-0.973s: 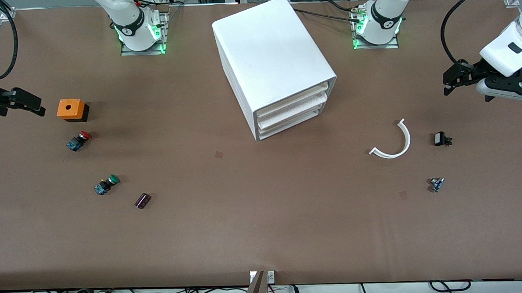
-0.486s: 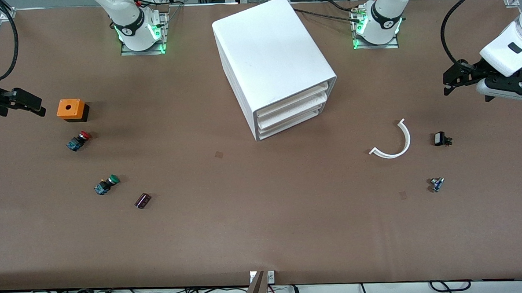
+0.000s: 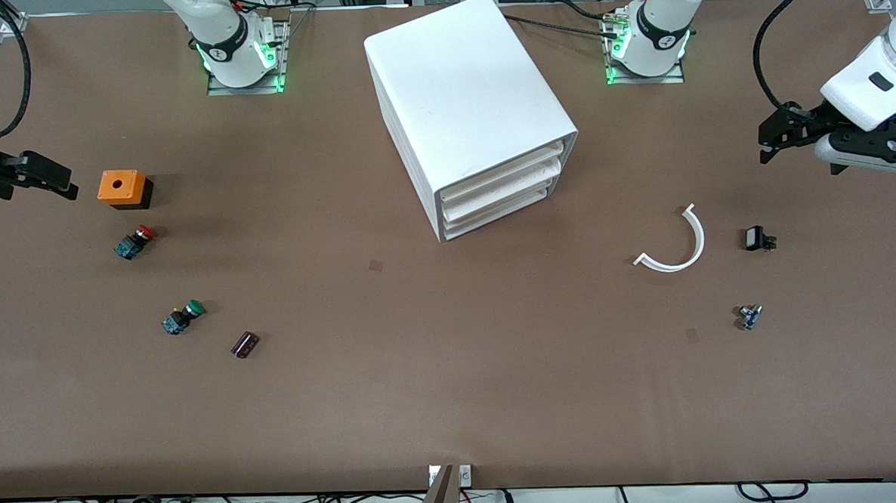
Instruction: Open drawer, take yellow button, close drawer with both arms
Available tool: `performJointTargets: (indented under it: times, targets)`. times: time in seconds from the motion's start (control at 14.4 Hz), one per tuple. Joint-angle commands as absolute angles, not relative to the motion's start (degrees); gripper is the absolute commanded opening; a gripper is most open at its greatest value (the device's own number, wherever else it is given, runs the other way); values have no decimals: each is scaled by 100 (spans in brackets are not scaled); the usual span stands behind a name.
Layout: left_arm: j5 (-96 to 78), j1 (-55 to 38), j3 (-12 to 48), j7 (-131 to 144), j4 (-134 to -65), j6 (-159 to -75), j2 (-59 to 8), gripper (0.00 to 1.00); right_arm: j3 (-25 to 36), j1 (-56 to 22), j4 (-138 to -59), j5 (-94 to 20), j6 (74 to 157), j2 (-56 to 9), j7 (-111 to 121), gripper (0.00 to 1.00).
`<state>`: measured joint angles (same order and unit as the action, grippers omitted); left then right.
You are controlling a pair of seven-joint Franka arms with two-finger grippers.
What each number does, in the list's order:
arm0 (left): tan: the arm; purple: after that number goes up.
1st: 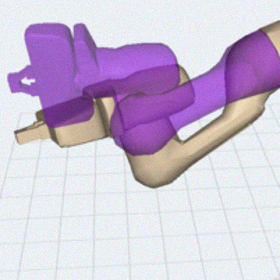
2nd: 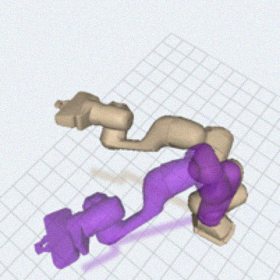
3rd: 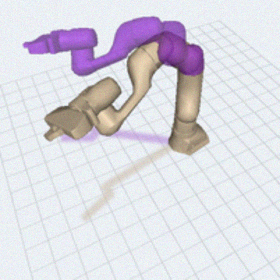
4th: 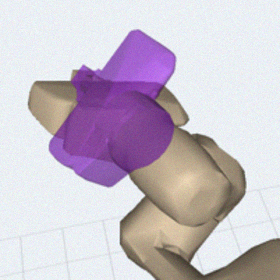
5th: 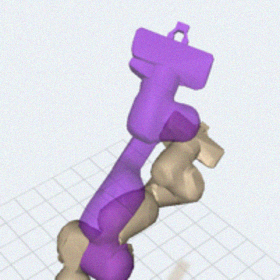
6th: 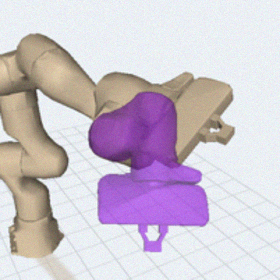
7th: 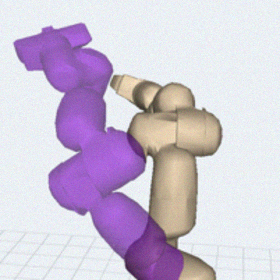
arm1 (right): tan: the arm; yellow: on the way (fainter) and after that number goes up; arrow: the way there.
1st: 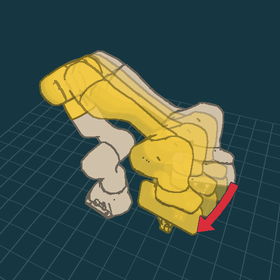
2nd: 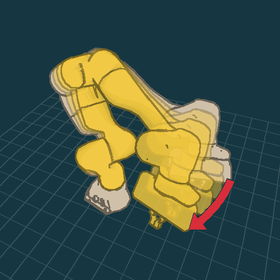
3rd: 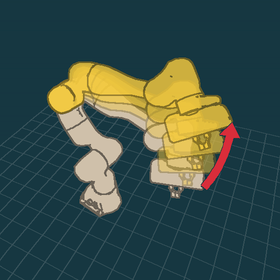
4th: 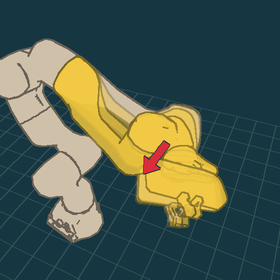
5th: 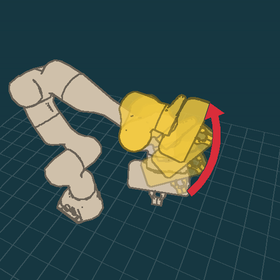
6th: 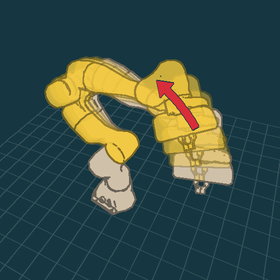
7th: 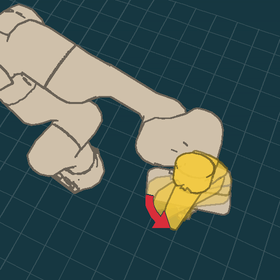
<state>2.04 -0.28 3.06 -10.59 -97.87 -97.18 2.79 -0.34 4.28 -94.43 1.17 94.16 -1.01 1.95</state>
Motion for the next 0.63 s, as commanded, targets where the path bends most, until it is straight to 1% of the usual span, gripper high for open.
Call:
performJointTargets:
  times: [0.0, 0.56]
  targets:
    - [132, -26, 369, -1081, -9633, -9589, 237, 100, -44, 431, -9527, 193, 9431, -26, 123, 100]
    - [132, -18, 413, -915, -9563, -9589, 220, 100, -44, 422, -9536, 211, 9439, -35, 114, 100]
